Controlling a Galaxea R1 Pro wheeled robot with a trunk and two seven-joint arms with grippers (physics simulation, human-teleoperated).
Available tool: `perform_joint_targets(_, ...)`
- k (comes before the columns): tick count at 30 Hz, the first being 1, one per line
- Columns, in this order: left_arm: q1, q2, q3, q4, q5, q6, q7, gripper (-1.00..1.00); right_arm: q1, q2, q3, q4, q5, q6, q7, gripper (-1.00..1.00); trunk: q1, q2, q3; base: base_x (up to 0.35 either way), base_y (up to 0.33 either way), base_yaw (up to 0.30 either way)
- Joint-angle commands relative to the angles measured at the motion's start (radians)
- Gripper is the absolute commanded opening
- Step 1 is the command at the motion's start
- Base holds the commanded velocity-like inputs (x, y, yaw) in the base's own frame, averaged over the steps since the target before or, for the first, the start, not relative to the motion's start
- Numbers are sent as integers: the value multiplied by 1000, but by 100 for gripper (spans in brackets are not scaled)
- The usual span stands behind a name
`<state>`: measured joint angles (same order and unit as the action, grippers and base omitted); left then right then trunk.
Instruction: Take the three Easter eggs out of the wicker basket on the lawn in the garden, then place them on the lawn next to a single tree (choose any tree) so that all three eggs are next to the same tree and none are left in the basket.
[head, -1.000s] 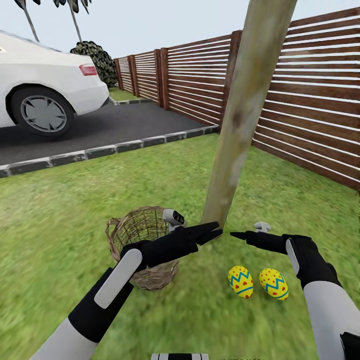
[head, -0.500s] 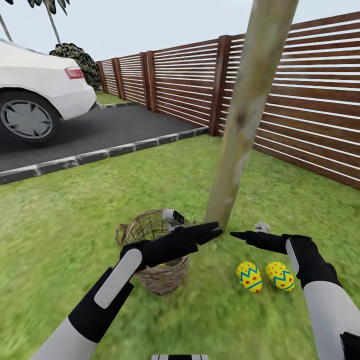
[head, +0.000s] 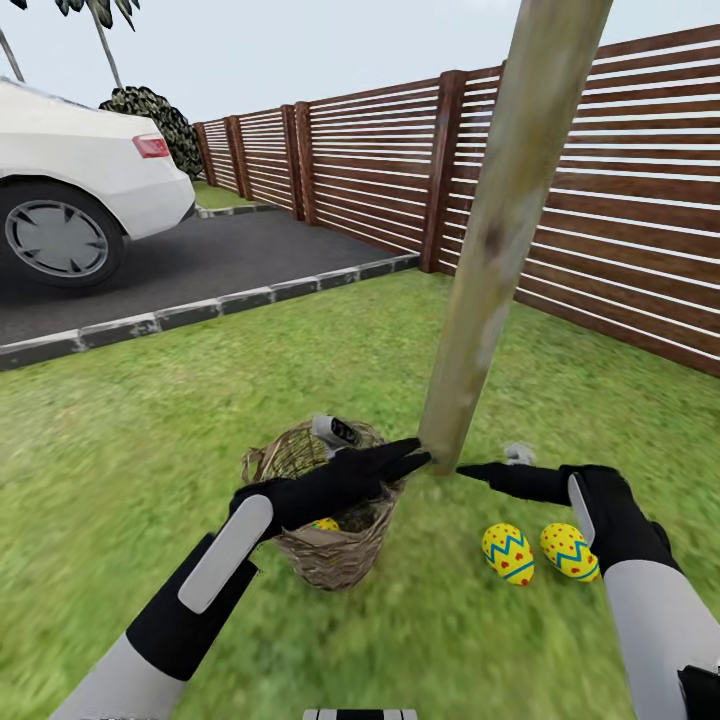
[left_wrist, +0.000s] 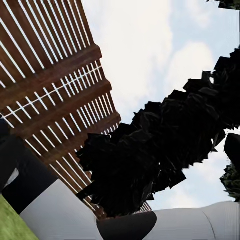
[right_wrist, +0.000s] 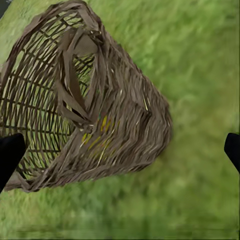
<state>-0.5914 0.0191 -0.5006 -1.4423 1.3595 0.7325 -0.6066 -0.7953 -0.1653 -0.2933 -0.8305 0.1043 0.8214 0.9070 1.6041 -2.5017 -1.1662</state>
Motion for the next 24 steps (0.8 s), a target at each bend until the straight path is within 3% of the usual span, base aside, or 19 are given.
perform_joint_targets(1, -1, 1, 10, 0, 7, 6, -2, 100, -1, 2, 16, -21, 12, 41, 7, 100, 0, 0, -1, 0, 0, 0)
perform_joint_targets(4, -1, 7, 41, -1, 7, 10, -7, 100, -1, 23, 115, -143, 14, 144, 1, 100, 0, 0, -1, 0, 0, 0)
perform_joint_targets(5, -1, 20, 63, -1, 7, 13, -8, 100, -1, 39, 164, -199, 13, 168, -5, 100, 0, 0, -1, 0, 0, 0)
perform_joint_targets(7, -1, 44, 112, -2, 7, 17, -11, 100, -3, 79, 225, -250, 16, 186, -39, 100, 0, 0, -1, 0, 0, 0)
perform_joint_targets(10, -1, 69, 164, -2, 7, 20, -30, 100, -9, 136, 266, -264, 32, 191, -143, 100, 0, 0, -1, 0, 0, 0)
perform_joint_targets(11, -1, 81, 180, -2, 7, 20, -44, 100, -11, 165, 276, -267, 44, 192, -214, 100, 0, 0, -1, 0, 0, 0)
perform_joint_targets(12, -1, 112, 201, -2, 7, 20, -76, 100, -12, 227, 287, -270, 61, 192, -356, 100, 0, 0, -1, 0, 0, 0)
perform_joint_targets(14, -1, 146, 218, -1, 7, 21, -106, 100, -13, 277, 299, -273, 68, 191, -468, 100, 0, 0, -1, 0, 0, 0)
perform_joint_targets(15, -1, 169, 234, -1, 7, 21, -124, 100, -13, 298, 324, -274, 70, 191, -520, 100, 0, 0, -1, 0, 0, 0)
perform_joint_targets(19, -1, 206, 289, 1, 7, 22, -148, 100, -15, 319, 457, -279, 69, 191, -569, 100, 0, 0, -1, 0, 0, 0)
perform_joint_targets(20, -1, 219, 307, 2, 6, 22, -151, 100, -16, 323, 521, -280, 69, 191, -582, 100, 0, 0, -1, 0, 0, 0)
perform_joint_targets(22, -1, 225, 314, 3, 6, 23, -152, 100, -16, 324, 541, -277, 68, 191, -615, 100, 0, 0, -1, 0, 0, 0)
perform_joint_targets(24, -1, 229, 321, 3, 6, 26, -153, 100, -16, 326, 552, -275, 64, 191, -689, 100, 0, 0, -1, 8, 33, 0)
